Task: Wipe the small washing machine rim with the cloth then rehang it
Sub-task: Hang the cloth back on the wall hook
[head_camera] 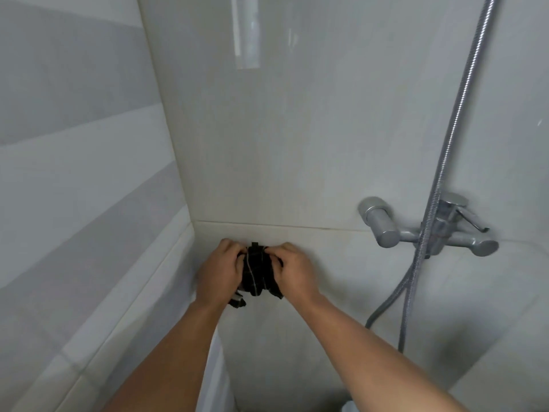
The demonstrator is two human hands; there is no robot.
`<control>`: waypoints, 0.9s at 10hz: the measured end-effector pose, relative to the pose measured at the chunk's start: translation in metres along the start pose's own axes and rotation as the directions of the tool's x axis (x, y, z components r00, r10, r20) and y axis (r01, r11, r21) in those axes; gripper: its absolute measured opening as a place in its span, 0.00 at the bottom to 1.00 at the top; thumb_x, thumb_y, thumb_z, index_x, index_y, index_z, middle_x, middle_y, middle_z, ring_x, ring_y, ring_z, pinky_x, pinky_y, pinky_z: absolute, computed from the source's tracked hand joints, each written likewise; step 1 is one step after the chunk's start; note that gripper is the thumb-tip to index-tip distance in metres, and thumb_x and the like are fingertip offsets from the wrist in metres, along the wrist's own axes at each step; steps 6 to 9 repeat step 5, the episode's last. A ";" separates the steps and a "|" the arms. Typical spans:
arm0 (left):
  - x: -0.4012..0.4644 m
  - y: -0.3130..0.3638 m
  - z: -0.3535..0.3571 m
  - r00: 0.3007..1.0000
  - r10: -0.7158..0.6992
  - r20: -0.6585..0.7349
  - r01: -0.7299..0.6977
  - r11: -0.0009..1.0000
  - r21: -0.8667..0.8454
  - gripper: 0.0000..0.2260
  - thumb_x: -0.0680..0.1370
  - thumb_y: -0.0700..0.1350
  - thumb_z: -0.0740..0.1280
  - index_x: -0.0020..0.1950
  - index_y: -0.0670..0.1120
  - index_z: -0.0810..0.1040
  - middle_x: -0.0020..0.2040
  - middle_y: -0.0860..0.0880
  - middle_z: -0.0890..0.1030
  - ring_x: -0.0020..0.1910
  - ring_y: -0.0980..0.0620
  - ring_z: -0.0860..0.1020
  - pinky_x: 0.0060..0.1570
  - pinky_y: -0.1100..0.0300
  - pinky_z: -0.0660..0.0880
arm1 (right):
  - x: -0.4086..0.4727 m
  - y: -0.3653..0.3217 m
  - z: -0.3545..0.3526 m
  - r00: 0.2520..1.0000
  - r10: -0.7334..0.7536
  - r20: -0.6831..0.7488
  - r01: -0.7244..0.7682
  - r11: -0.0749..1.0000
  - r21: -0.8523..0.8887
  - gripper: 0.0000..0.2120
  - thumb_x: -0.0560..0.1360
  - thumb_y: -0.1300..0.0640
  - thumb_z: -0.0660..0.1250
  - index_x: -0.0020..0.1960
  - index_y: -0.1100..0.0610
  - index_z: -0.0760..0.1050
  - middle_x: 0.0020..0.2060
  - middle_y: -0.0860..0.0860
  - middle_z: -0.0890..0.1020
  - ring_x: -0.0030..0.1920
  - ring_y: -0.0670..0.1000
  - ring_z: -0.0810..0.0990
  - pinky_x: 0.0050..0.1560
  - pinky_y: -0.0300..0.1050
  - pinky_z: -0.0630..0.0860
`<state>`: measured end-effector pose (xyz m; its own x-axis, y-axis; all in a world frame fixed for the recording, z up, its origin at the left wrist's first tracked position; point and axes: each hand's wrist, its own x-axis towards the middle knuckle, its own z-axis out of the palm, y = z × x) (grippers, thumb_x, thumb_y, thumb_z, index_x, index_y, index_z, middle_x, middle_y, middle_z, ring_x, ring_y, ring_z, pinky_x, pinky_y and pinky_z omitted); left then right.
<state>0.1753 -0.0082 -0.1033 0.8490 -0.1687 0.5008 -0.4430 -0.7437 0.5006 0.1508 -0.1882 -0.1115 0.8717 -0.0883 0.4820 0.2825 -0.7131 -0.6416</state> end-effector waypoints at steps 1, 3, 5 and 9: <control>0.000 -0.001 0.013 0.998 -0.036 0.043 0.036 0.999 -0.012 0.09 0.82 0.40 0.62 0.55 0.47 0.81 0.54 0.50 0.80 0.46 0.50 0.80 0.43 0.54 0.77 | -0.005 0.000 0.003 1.000 0.010 -0.002 -0.010 0.999 -0.034 0.14 0.79 0.58 0.63 0.60 0.49 0.83 0.48 0.47 0.82 0.46 0.47 0.81 0.45 0.46 0.80; -0.044 -0.009 0.033 0.960 -0.178 0.216 0.165 0.983 0.075 0.17 0.80 0.43 0.60 0.66 0.44 0.81 0.72 0.44 0.72 0.68 0.39 0.72 0.65 0.48 0.73 | -0.041 0.002 -0.003 0.921 0.245 0.303 -0.283 0.955 0.090 0.23 0.78 0.54 0.67 0.72 0.46 0.74 0.65 0.52 0.74 0.65 0.51 0.75 0.71 0.47 0.70; -0.189 -0.040 0.039 0.775 -0.546 0.317 0.546 0.832 0.098 0.31 0.81 0.50 0.68 0.82 0.52 0.62 0.84 0.42 0.56 0.82 0.43 0.59 0.79 0.50 0.56 | -0.138 -0.012 -0.076 0.917 0.289 0.277 -0.332 0.935 0.127 0.19 0.77 0.47 0.70 0.63 0.30 0.71 0.69 0.42 0.69 0.71 0.45 0.70 0.69 0.35 0.65; -0.189 -0.040 0.039 0.775 -0.546 0.317 0.546 0.832 0.098 0.31 0.81 0.50 0.68 0.82 0.52 0.62 0.84 0.42 0.56 0.82 0.43 0.59 0.79 0.50 0.56 | -0.138 -0.012 -0.076 0.917 0.289 0.277 -0.332 0.935 0.127 0.19 0.77 0.47 0.70 0.63 0.30 0.71 0.69 0.42 0.69 0.71 0.45 0.70 0.69 0.35 0.65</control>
